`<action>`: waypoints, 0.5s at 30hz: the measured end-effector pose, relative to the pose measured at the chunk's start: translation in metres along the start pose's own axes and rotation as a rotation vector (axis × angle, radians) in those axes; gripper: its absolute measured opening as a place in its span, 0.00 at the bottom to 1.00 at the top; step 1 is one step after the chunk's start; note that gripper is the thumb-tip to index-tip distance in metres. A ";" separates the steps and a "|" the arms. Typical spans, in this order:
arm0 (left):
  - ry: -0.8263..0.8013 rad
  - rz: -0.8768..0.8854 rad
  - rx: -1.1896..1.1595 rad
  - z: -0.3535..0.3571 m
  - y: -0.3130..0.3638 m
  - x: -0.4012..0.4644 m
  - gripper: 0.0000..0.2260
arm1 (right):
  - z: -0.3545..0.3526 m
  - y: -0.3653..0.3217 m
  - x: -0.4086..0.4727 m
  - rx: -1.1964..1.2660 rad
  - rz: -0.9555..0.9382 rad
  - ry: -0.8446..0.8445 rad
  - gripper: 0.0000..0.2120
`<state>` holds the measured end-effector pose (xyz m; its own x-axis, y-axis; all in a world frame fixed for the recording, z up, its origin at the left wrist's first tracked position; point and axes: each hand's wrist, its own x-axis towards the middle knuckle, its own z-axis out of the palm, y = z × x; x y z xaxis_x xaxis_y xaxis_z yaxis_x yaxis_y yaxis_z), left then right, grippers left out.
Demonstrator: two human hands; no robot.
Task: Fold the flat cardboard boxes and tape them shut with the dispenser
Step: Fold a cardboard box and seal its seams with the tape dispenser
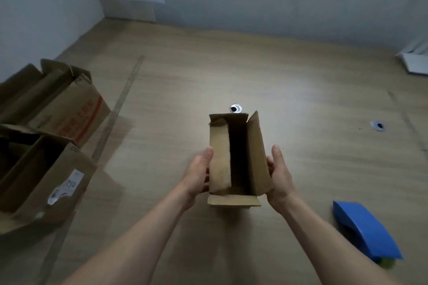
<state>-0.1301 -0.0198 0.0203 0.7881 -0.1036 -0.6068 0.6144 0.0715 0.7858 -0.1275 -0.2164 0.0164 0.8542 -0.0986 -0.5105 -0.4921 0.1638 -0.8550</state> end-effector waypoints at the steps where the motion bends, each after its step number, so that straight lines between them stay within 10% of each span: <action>1: 0.011 -0.019 0.070 -0.003 -0.006 0.002 0.39 | 0.001 0.008 0.002 -0.013 0.024 -0.004 0.29; 10: 0.225 0.012 0.953 0.007 0.000 0.006 0.42 | 0.021 0.011 0.002 -0.151 0.057 0.094 0.25; 15: 0.141 0.040 0.411 -0.047 0.013 0.009 0.06 | 0.036 -0.001 0.009 -0.201 0.093 0.140 0.13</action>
<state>-0.1128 0.0265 0.0192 0.8262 0.0301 -0.5626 0.5393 -0.3315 0.7741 -0.1137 -0.1821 0.0156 0.7793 -0.2293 -0.5833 -0.6025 -0.0182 -0.7979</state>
